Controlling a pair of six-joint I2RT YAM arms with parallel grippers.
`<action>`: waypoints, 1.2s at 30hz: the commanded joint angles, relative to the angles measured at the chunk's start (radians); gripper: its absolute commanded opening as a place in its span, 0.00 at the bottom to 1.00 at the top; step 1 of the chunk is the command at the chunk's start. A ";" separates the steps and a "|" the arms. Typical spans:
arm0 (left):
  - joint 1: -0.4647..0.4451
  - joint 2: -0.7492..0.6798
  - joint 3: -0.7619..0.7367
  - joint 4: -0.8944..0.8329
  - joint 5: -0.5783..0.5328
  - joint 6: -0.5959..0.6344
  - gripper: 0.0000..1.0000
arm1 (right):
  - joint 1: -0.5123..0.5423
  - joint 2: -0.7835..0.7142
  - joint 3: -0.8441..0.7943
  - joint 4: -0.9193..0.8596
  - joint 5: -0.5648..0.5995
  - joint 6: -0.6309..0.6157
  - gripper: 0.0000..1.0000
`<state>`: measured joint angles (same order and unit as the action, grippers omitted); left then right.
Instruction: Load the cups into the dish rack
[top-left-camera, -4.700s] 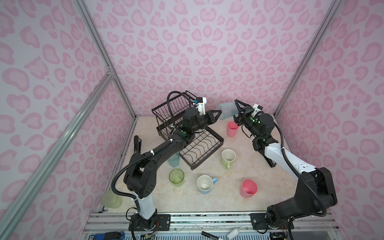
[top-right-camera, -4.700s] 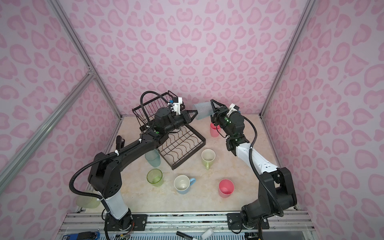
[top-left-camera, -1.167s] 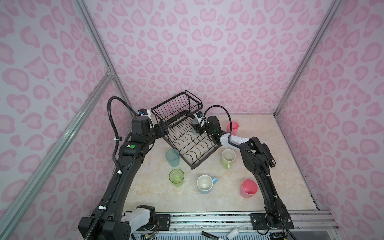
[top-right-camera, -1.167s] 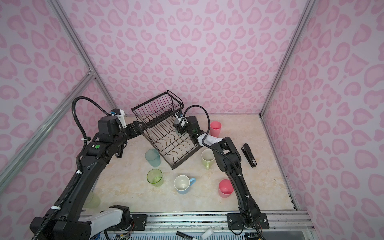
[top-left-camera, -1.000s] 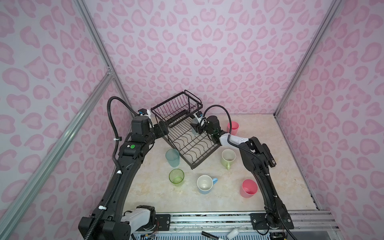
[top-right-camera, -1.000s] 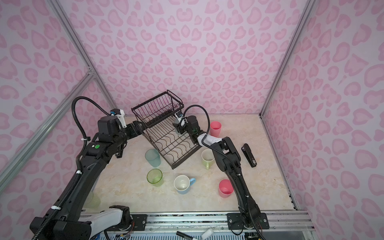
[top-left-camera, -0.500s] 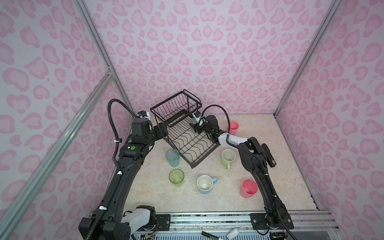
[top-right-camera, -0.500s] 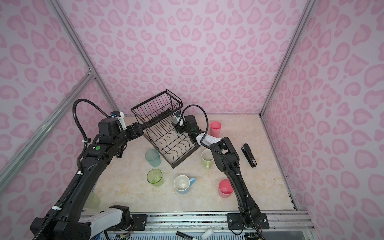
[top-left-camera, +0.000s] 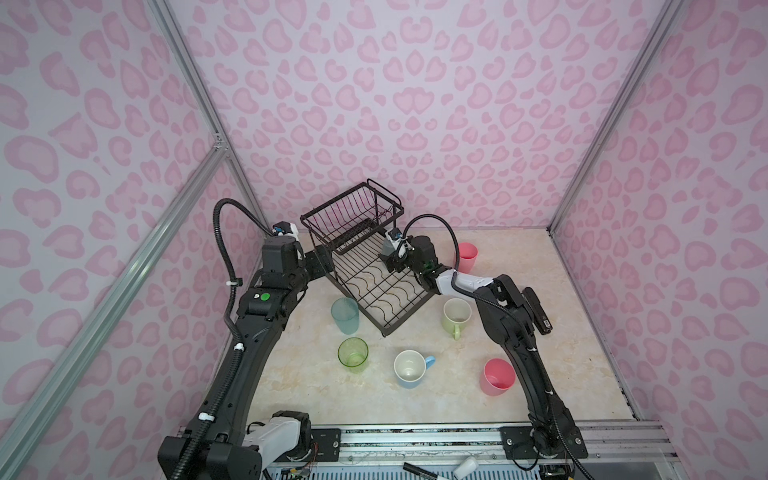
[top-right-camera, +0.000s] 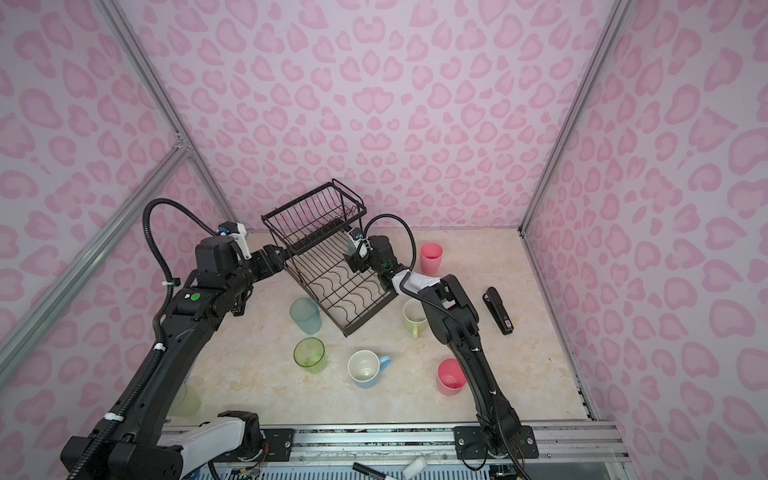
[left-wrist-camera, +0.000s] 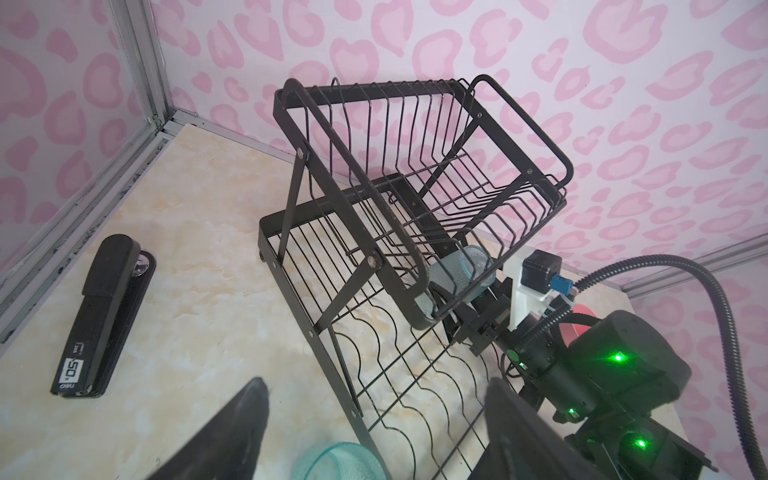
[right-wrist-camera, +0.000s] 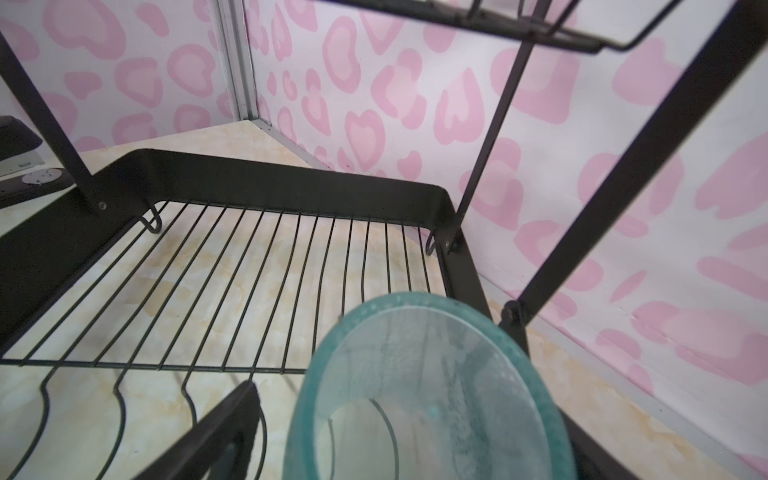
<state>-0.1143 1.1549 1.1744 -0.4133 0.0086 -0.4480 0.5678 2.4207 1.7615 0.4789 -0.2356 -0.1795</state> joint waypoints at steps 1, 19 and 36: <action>0.001 -0.009 -0.004 0.028 -0.015 0.009 0.84 | -0.001 -0.024 -0.028 0.077 0.031 -0.002 0.95; 0.006 -0.017 -0.009 0.027 -0.028 0.014 0.88 | -0.015 -0.177 -0.218 0.189 0.019 0.008 0.98; 0.010 -0.012 -0.015 0.022 -0.041 0.004 0.87 | 0.005 -0.487 -0.577 0.195 0.094 0.090 0.93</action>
<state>-0.1059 1.1461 1.1664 -0.4137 -0.0238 -0.4454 0.5621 1.9743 1.2209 0.7036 -0.2001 -0.1192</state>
